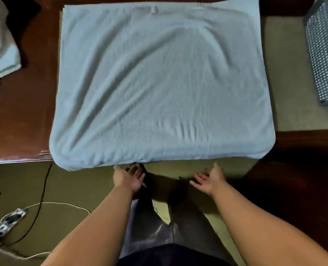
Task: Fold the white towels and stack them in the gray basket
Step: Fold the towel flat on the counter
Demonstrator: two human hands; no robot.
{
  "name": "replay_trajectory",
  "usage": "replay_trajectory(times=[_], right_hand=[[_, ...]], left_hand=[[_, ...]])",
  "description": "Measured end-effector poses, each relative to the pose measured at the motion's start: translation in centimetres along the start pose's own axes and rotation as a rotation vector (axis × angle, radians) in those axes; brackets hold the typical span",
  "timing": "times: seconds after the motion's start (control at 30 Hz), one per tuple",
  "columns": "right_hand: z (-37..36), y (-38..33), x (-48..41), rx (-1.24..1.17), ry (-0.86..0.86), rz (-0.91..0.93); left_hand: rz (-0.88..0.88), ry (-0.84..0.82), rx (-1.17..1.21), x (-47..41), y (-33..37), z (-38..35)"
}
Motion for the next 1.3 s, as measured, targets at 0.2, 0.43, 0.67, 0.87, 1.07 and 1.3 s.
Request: replay_trajectory(times=[0.2,0.43,0.67,0.87,1.07,1.3], right_hand=[[-4.2,-0.9,-3.9,-0.350,-0.243,0.089],[-2.7,0.1,-1.7,-0.326,-0.309,0.163],[2.3,0.5,3.7,0.223,-0.253,0.197],[4.4,-1.1,5.4,0.459,-0.246,0.308],[5.7,0.1,5.6,0.439,-0.195,0.367],[8.4,3.3,5.7,0.413,-0.114,0.393]], left_hand=[[-0.164,-0.179,0.307,-3.8,-0.7,-3.4],[-0.234,-0.124,0.190,-0.1,-1.7,-1.1],[-0.234,0.047,-0.135,4.8,-3.7,5.1],[-0.277,0.073,-0.309,7.1,-2.3,6.5],[-0.299,0.138,-0.390,7.1,-2.3,8.2],[-0.300,0.156,-0.422,6.9,-3.3,11.0]])
Point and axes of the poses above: each hand's wrist, its own x-axis away from the middle knuckle, its own z-axis out of the back of the hand, y = z × x, the point moved 3 cm from there along -x, towards the middle knuckle, and after that the axes turned 10 degrees about -x, right-handed, at the moved point
